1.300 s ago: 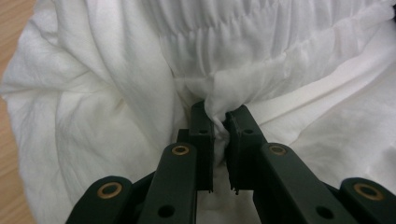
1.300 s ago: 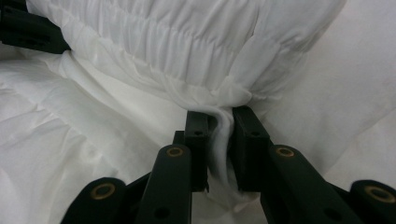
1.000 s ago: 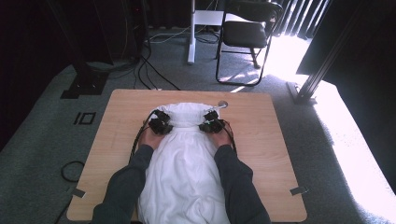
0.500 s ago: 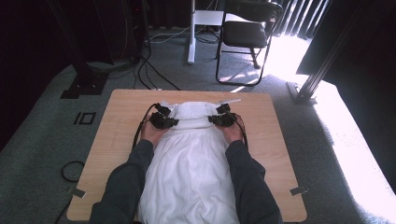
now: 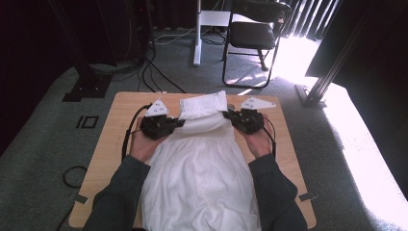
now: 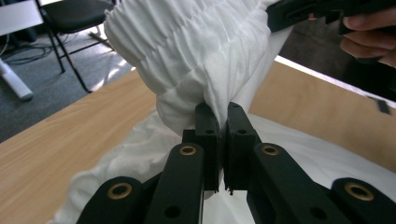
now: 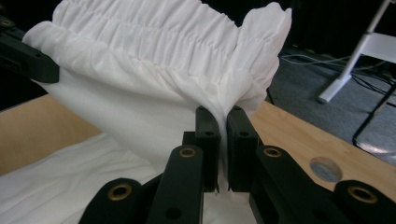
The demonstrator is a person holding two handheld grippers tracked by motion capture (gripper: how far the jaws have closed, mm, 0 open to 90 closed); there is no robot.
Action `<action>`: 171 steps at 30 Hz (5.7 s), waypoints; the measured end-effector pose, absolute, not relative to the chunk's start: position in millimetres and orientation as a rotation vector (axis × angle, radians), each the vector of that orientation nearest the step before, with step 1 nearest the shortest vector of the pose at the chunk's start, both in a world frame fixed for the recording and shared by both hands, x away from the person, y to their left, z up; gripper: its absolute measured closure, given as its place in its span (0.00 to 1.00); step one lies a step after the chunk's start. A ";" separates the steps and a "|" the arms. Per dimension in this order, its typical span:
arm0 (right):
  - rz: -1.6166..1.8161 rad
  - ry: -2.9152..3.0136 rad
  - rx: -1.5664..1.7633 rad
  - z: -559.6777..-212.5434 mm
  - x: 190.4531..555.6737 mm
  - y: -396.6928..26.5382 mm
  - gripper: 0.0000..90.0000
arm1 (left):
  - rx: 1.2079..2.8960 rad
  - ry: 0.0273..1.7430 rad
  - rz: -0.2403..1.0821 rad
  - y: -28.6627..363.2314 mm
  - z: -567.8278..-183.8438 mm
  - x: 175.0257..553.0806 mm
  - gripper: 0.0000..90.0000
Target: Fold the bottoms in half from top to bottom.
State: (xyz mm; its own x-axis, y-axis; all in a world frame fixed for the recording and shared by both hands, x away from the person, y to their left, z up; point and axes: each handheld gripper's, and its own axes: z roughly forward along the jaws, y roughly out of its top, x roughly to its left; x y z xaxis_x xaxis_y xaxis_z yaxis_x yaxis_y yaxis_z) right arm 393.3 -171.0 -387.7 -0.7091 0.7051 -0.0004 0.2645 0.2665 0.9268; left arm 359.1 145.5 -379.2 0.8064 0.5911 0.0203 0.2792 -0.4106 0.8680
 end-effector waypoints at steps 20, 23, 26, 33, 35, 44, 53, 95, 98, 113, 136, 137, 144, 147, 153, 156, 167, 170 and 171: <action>1.140 2.508 1.034 -551.5 311.6 -168.6 0.91 | 2.464 0.659 0.312 118.6 -530.9 312.4 0.95; 1.132 2.507 1.054 -551.7 317.9 -167.7 0.90 | 2.427 0.675 0.276 124.0 -533.2 324.3 0.95; 1.112 2.495 1.049 -551.4 328.8 -165.2 0.90 | 2.366 0.714 0.263 130.2 -536.5 340.8 0.95; 1.060 2.454 1.063 -549.4 369.7 -154.6 0.90 | 2.240 0.820 0.273 140.4 -542.9 373.7 0.95; 1.036 2.439 1.069 -548.7 379.8 -151.5 0.90 | 2.271 0.818 0.338 134.8 -541.0 381.1 0.95; 1.008 2.370 1.165 -547.3 426.0 -149.1 0.88 | 2.308 0.875 0.433 119.3 -536.2 424.6 0.95; 1.025 2.325 1.237 -548.0 446.1 -150.4 0.88 | 2.325 0.908 0.468 112.1 -534.2 447.4 0.92; 1.220 2.343 0.962 -529.5 338.5 -186.7 0.67 | 2.276 0.635 0.417 125.9 -481.5 344.4 0.74; 1.263 2.313 0.978 -521.9 339.2 -195.2 0.61 | 2.162 0.715 0.431 136.1 -472.0 355.9 0.73; 1.123 2.296 1.329 -521.8 421.3 -185.2 0.92 | 2.124 0.983 0.250 126.0 -514.5 407.8 0.94; 1.507 2.493 0.953 -512.0 347.8 -206.1 0.72 | 2.275 0.668 0.256 113.2 -511.3 332.1 0.86; 1.498 2.478 0.955 -510.8 346.4 -209.2 0.72 | 2.275 0.668 0.256 113.2 -511.3 332.1 0.86; 1.519 2.293 1.099 -504.0 358.0 -223.2 0.73 | 2.325 0.646 0.246 113.1 -519.4 326.5 0.85; 1.532 2.244 1.173 -503.2 370.0 -219.7 0.73 | 2.310 0.640 0.252 111.4 -519.9 325.9 0.85; 1.487 2.386 1.102 -513.9 365.5 -187.5 0.70 | 2.265 0.685 0.259 117.4 -514.9 332.5 0.81; 1.464 2.445 1.061 -520.1 357.3 -179.7 0.71 | 2.230 0.705 0.280 121.9 -505.7 337.0 0.79; 1.365 2.512 0.986 -522.1 351.8 -176.9 0.66 | 2.119 0.831 0.405 139.7 -468.8 383.7 0.72; 1.320 2.382 1.064 -513.8 375.9 -185.0 0.62 | 2.085 0.897 0.414 145.6 -468.8 402.4 0.72; 1.312 2.358 1.092 -513.1 383.4 -186.9 0.62 | 2.081 0.920 0.419 147.2 -470.2 408.4 0.71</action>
